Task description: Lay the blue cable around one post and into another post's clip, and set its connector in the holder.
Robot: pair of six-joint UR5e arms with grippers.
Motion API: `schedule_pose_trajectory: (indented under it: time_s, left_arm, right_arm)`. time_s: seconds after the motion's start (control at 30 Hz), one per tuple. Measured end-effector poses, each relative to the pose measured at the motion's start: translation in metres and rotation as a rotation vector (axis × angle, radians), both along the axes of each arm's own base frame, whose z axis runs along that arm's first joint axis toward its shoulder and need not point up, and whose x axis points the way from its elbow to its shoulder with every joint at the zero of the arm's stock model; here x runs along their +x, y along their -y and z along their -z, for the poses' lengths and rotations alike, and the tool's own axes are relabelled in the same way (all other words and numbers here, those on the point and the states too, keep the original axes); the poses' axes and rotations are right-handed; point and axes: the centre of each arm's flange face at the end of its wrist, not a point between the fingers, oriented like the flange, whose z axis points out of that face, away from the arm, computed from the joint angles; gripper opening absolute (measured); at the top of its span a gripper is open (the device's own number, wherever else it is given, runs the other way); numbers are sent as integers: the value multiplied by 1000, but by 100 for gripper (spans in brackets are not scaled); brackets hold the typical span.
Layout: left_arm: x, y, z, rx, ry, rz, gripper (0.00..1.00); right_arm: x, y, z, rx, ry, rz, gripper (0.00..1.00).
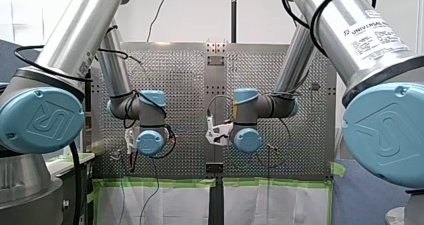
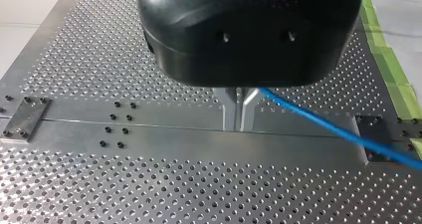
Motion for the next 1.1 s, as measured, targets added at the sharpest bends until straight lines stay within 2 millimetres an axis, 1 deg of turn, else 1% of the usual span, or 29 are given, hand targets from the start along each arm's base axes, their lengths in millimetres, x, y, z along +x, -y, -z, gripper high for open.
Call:
schedule_pose_trajectory:
  time_s: [0.03,1.1]
  left_arm:
    - [0,0,0,0,0,0,1]
    - [0,0,0,0,0,0,1]
  right_arm:
    - [0,0,0,0,0,0,0]
    - [0,0,0,0,0,0,0]
